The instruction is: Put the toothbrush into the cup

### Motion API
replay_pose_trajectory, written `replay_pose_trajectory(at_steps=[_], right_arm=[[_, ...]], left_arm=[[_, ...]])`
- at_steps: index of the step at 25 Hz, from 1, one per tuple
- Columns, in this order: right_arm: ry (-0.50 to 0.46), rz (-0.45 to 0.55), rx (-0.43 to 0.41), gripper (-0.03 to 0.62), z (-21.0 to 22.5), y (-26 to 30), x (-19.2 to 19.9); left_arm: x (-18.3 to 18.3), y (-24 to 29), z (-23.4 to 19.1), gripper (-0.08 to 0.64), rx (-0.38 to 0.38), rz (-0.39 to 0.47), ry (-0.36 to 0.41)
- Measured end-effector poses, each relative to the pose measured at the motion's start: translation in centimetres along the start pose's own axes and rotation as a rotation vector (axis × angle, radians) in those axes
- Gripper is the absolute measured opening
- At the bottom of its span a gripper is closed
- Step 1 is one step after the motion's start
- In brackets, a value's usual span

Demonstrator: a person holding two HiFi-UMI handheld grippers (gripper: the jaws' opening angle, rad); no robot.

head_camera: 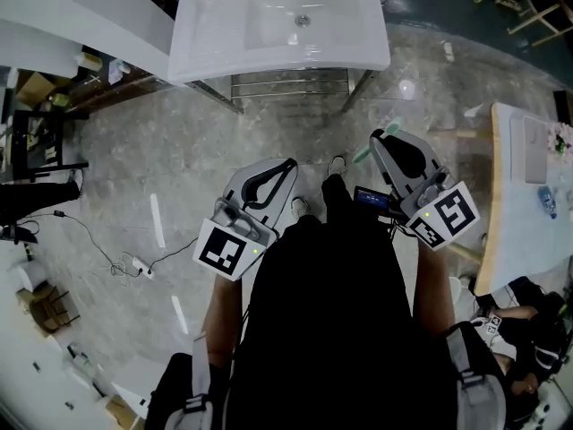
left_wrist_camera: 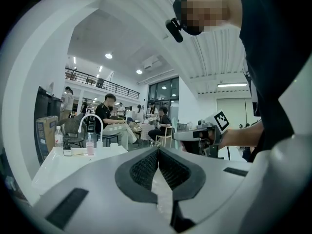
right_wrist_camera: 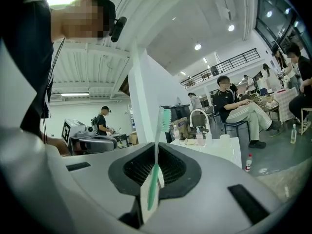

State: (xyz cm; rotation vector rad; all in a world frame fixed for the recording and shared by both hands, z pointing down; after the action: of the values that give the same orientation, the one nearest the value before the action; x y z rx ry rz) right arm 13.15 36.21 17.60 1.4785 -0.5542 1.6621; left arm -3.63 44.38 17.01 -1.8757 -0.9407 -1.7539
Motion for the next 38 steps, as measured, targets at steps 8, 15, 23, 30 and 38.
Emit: replay_pose_trajectory(at_steps=[8,15,23,30,38], right_arm=[[0.016,0.016,-0.015,0.029,5.9,1.9,-1.3],[0.038,-0.003,0.006,0.029,11.2,2.4,-1.5],[0.044,-0.06,0.002,0.029,12.9,4.7,-1.0],[0.067,-0.083,0.046,0.029,15.0,7.6,-1.2],[0.082,-0.094,0.119,0.029,17.6,13.6,-3.6]], left_arm=[[-2.4,6.2,-3.9,0.012,-0.008,0.068,-0.042],[-3.0,10.3,-5.6,0.012,-0.07,0.045,-0.047],[-2.0,10.3,-8.2,0.012,-0.17,0.018,-0.115],[-1.2,11.6,-13.6,0.012,-0.17,0.038,-0.164],[-2.3,13.9,-21.9,0.012,-0.116,0.042,-0.167]])
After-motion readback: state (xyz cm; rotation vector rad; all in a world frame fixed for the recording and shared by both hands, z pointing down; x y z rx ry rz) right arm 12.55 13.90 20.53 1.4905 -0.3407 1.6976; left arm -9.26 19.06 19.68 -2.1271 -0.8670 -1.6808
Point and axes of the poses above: the fingertips, and each gripper's own axes: y forward along the fingers, z to its right, x out of its underside, the point moved 4 cm from there along -y, backward along the fingers, and after that the axes turned 11 degrees about x, right-handed, at the moved point
